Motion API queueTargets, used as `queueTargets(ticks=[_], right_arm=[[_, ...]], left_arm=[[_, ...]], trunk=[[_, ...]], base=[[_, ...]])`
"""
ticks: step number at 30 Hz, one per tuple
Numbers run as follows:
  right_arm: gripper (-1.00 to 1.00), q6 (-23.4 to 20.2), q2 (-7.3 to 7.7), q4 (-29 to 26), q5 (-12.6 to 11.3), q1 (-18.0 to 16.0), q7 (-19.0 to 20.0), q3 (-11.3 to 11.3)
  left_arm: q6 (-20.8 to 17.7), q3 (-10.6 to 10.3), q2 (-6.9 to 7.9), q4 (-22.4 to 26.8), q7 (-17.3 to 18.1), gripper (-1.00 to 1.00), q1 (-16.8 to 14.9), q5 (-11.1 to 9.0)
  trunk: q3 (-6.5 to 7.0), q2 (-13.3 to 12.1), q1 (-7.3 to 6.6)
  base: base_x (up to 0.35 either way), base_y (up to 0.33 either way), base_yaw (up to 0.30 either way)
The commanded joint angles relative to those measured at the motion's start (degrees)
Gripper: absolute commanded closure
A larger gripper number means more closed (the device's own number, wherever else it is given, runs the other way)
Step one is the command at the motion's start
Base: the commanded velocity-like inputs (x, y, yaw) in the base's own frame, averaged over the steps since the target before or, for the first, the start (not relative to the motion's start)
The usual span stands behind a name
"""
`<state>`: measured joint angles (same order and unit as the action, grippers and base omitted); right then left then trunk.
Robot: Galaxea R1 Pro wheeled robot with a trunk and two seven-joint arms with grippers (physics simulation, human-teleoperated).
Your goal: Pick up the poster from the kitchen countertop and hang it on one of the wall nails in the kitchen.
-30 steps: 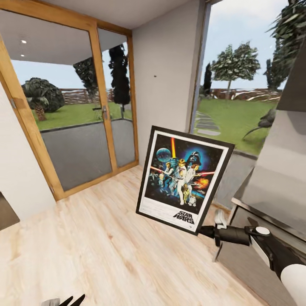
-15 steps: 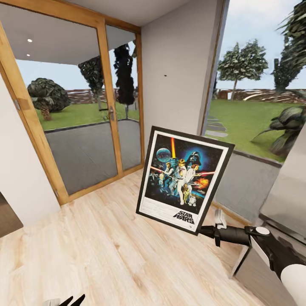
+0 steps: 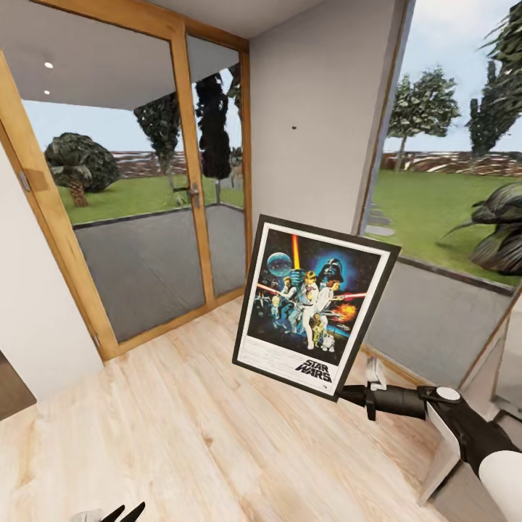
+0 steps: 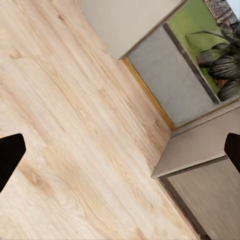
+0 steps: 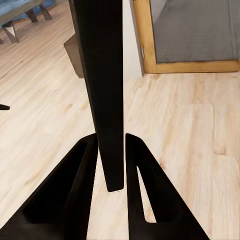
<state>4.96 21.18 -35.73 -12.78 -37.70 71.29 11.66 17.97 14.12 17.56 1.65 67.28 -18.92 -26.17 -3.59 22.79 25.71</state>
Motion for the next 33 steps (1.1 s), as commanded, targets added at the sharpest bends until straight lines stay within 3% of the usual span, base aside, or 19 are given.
queueTargets(ticks=[1, 12, 33], right_arm=[[1.00, 0.4, 0.09, 0.0, -0.4, -0.1, 0.0, 0.4], [1.00, 0.4, 0.09, 0.1, -0.4, -0.1, 0.0, 0.4], [1.00, 0.4, 0.09, 0.1, -0.4, -0.1, 0.0, 0.4]], left_arm=[[0.3, 0.4, -0.01, -0.1, 0.1, -1.00, -0.1, 0.4], [0.3, 0.4, -0.06, -0.1, 0.1, -1.00, -0.1, 0.4], [0.3, 0.4, -0.06, -0.1, 0.1, -1.00, -0.1, 0.4]], trunk=[[-0.13, 0.1, 0.07], [-0.13, 0.1, 0.07], [-0.13, 0.1, 0.07]], base=[[0.305, 0.222, 0.000], [0.298, 0.230, -0.046], [0.289, 0.238, -0.271]])
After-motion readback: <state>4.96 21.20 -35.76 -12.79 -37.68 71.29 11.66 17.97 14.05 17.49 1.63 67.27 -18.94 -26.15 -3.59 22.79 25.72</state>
